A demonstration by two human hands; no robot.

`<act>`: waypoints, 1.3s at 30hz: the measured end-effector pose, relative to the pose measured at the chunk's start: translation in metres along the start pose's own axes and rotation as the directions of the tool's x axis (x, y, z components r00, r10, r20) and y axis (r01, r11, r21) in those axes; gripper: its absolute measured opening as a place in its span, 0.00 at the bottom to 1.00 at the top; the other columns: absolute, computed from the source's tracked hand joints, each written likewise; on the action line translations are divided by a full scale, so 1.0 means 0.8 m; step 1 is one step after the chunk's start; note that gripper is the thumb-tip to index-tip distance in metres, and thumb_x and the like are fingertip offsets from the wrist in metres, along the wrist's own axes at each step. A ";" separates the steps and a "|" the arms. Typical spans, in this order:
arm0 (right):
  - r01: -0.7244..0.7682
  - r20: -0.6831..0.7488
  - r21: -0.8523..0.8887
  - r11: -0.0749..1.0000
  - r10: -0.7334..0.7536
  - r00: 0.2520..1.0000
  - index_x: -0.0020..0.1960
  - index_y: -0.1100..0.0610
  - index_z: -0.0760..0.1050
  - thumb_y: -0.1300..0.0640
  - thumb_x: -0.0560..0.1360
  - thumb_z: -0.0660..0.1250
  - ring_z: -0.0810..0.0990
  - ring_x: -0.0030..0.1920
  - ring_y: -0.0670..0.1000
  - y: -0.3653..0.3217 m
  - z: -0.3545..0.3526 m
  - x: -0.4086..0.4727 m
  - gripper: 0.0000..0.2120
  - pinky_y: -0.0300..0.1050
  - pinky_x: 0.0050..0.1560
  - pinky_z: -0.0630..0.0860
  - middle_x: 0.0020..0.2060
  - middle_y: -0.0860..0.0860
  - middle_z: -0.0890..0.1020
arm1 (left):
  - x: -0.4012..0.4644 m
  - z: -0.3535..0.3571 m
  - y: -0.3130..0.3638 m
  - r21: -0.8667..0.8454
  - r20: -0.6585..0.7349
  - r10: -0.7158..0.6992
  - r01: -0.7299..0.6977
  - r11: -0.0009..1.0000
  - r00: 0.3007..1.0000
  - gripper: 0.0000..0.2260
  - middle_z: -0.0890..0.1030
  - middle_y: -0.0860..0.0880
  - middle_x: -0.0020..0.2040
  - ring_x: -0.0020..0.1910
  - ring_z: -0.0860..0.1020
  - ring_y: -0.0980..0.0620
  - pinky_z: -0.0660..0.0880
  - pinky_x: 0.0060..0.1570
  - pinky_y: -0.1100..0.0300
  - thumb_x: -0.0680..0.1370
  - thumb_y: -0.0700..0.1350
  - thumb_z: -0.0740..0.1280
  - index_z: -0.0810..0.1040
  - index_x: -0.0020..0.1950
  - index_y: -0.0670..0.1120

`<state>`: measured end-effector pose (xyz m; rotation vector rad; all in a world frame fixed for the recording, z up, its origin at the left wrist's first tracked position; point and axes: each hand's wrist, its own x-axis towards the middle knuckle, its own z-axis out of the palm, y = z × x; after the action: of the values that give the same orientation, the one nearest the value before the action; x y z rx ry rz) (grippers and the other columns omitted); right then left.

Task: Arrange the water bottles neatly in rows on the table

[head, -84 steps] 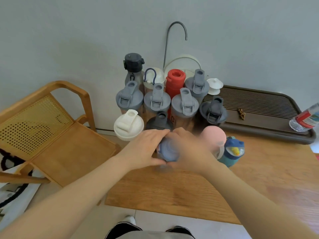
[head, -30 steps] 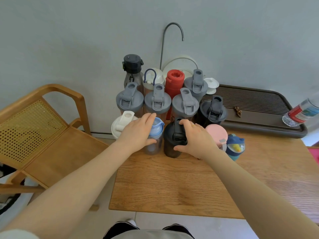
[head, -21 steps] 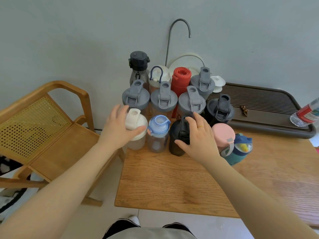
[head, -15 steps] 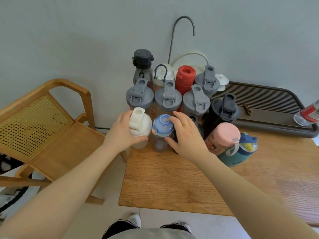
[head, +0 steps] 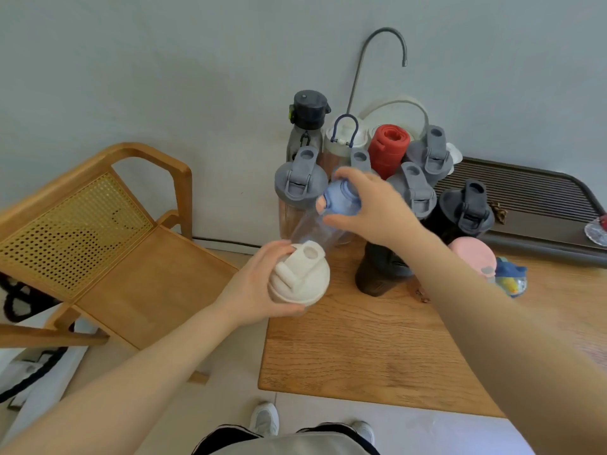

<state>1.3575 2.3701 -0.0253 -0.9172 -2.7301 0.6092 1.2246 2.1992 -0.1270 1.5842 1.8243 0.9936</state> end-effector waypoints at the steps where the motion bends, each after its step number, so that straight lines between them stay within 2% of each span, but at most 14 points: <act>1: 0.020 -0.033 -0.001 1.000 -0.020 0.999 0.68 0.50 0.63 0.46 0.68 0.72 0.71 0.58 0.55 -0.007 -0.009 0.002 0.32 0.47 0.54 0.68 0.60 0.55 0.73 | 0.003 0.007 0.002 -0.006 0.027 0.004 -0.004 1.000 1.000 0.39 0.61 0.58 0.66 0.63 0.60 0.65 0.57 0.58 0.76 0.59 0.59 0.75 0.59 0.65 0.58; 3: 0.040 -0.038 -0.020 0.999 -0.040 0.998 0.68 0.50 0.63 0.47 0.68 0.72 0.71 0.59 0.54 -0.018 -0.020 0.004 0.32 0.46 0.54 0.67 0.60 0.55 0.72 | 0.014 0.026 0.011 0.005 0.077 0.022 -0.023 1.000 0.997 0.40 0.58 0.58 0.66 0.64 0.59 0.63 0.59 0.61 0.70 0.61 0.55 0.78 0.59 0.67 0.55; 6: 0.030 -0.008 -0.085 0.996 -0.031 0.999 0.68 0.49 0.63 0.47 0.68 0.72 0.72 0.60 0.55 -0.025 -0.018 0.003 0.33 0.46 0.56 0.69 0.62 0.54 0.71 | 0.031 0.049 0.027 0.103 0.069 0.044 -0.051 0.993 0.997 0.42 0.59 0.55 0.68 0.63 0.60 0.59 0.64 0.63 0.59 0.62 0.57 0.76 0.59 0.70 0.52; 9: 0.012 0.037 -0.135 0.991 -0.007 0.999 0.69 0.50 0.62 0.47 0.68 0.72 0.73 0.58 0.57 -0.024 0.000 -0.003 0.33 0.48 0.53 0.70 0.63 0.54 0.71 | 0.026 0.044 0.026 0.185 -0.029 0.059 -0.053 0.981 0.998 0.44 0.63 0.48 0.66 0.63 0.62 0.54 0.60 0.64 0.58 0.59 0.62 0.75 0.62 0.69 0.46; 12: 0.021 0.082 -0.190 0.982 -0.006 0.997 0.68 0.49 0.62 0.46 0.68 0.72 0.75 0.56 0.57 -0.025 0.025 -0.008 0.33 0.50 0.50 0.73 0.62 0.53 0.70 | 0.014 0.017 0.012 0.099 -0.173 0.042 -0.025 0.995 0.984 0.39 0.66 0.45 0.61 0.58 0.66 0.52 0.65 0.60 0.56 0.65 0.65 0.65 0.64 0.66 0.40; 15: 0.054 0.145 -0.208 0.977 -0.024 0.989 0.69 0.50 0.61 0.46 0.69 0.71 0.74 0.57 0.58 -0.034 0.050 -0.008 0.33 0.51 0.50 0.72 0.61 0.53 0.70 | 0.021 -0.001 0.001 -0.026 -0.197 -0.099 0.096 0.995 0.975 0.29 0.68 0.47 0.62 0.59 0.67 0.55 0.67 0.60 0.58 0.72 0.53 0.67 0.62 0.68 0.42; 17: 0.063 0.187 -0.200 0.978 -0.025 0.982 0.70 0.50 0.60 0.47 0.69 0.71 0.73 0.58 0.59 -0.042 0.065 -0.006 0.34 0.52 0.52 0.73 0.62 0.54 0.69 | 0.033 -0.002 -0.003 -0.098 -0.121 -0.163 0.152 0.984 0.979 0.31 0.69 0.48 0.65 0.62 0.68 0.54 0.66 0.61 0.60 0.72 0.47 0.70 0.60 0.70 0.44; 20: 0.057 0.224 -0.155 0.986 -0.021 0.974 0.71 0.50 0.59 0.48 0.70 0.70 0.72 0.60 0.60 -0.044 0.082 -0.006 0.34 0.54 0.55 0.74 0.64 0.54 0.67 | 0.045 0.005 -0.007 -0.204 -0.069 -0.210 0.193 0.960 0.975 0.36 0.71 0.52 0.61 0.60 0.71 0.54 0.68 0.55 0.64 0.68 0.41 0.74 0.59 0.71 0.48; 23: 0.051 0.156 -0.144 0.988 -0.028 0.987 0.74 0.52 0.55 0.44 0.71 0.68 0.66 0.67 0.59 -0.035 0.079 -0.015 0.37 0.53 0.64 0.67 0.71 0.54 0.62 | 0.053 0.009 -0.004 -0.210 -0.097 -0.216 0.193 0.959 0.971 0.32 0.73 0.54 0.56 0.55 0.73 0.55 0.68 0.46 0.69 0.67 0.40 0.74 0.63 0.67 0.48; 26: 0.104 0.081 -0.087 0.991 -0.097 0.992 0.73 0.55 0.56 0.34 0.68 0.64 0.63 0.70 0.55 -0.018 0.062 -0.042 0.42 0.52 0.69 0.64 0.72 0.53 0.63 | 0.057 0.007 -0.005 -0.208 -0.106 -0.182 0.158 0.965 0.977 0.30 0.73 0.56 0.55 0.55 0.72 0.58 0.67 0.48 0.71 0.67 0.44 0.75 0.65 0.65 0.49; 28: 0.160 0.168 -0.068 0.985 -0.147 0.975 0.73 0.55 0.56 0.30 0.64 0.62 0.61 0.71 0.53 -0.002 0.058 -0.066 0.46 0.50 0.71 0.61 0.72 0.53 0.62 | 0.057 0.005 -0.008 -0.206 -0.117 -0.161 0.134 0.969 0.980 0.30 0.74 0.56 0.55 0.55 0.73 0.59 0.67 0.48 0.73 0.67 0.46 0.76 0.65 0.64 0.50; 30: 0.233 0.285 -0.174 0.957 -0.177 0.942 0.74 0.55 0.53 0.28 0.60 0.64 0.56 0.74 0.53 0.011 0.064 -0.084 0.52 0.47 0.73 0.54 0.74 0.52 0.58 | 0.057 0.005 -0.009 -0.207 -0.114 -0.151 0.126 0.970 0.982 0.30 0.74 0.56 0.56 0.56 0.73 0.58 0.68 0.50 0.71 0.67 0.46 0.76 0.65 0.64 0.50; 34: 0.233 0.241 -0.271 0.934 -0.169 0.956 0.74 0.57 0.53 0.36 0.61 0.72 0.54 0.74 0.56 0.020 0.075 -0.087 0.52 0.50 0.74 0.53 0.74 0.54 0.59 | 0.057 0.004 -0.009 -0.190 -0.110 -0.134 0.112 0.975 0.985 0.30 0.74 0.56 0.57 0.56 0.73 0.57 0.68 0.52 0.66 0.67 0.45 0.75 0.65 0.64 0.49; 39: 0.197 0.206 -0.270 0.943 -0.143 0.968 0.75 0.58 0.51 0.44 0.68 0.70 0.46 0.76 0.52 0.018 0.075 -0.077 0.45 0.45 0.74 0.45 0.76 0.53 0.54 | 0.057 -0.001 -0.014 -0.174 -0.100 -0.137 0.119 0.978 0.985 0.30 0.74 0.55 0.58 0.58 0.73 0.56 0.69 0.55 0.62 0.68 0.44 0.75 0.65 0.66 0.49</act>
<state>1.3949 2.3238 -0.0886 -0.6967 -3.0824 0.2784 1.2091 2.2429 -0.1320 1.3176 1.8380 1.1634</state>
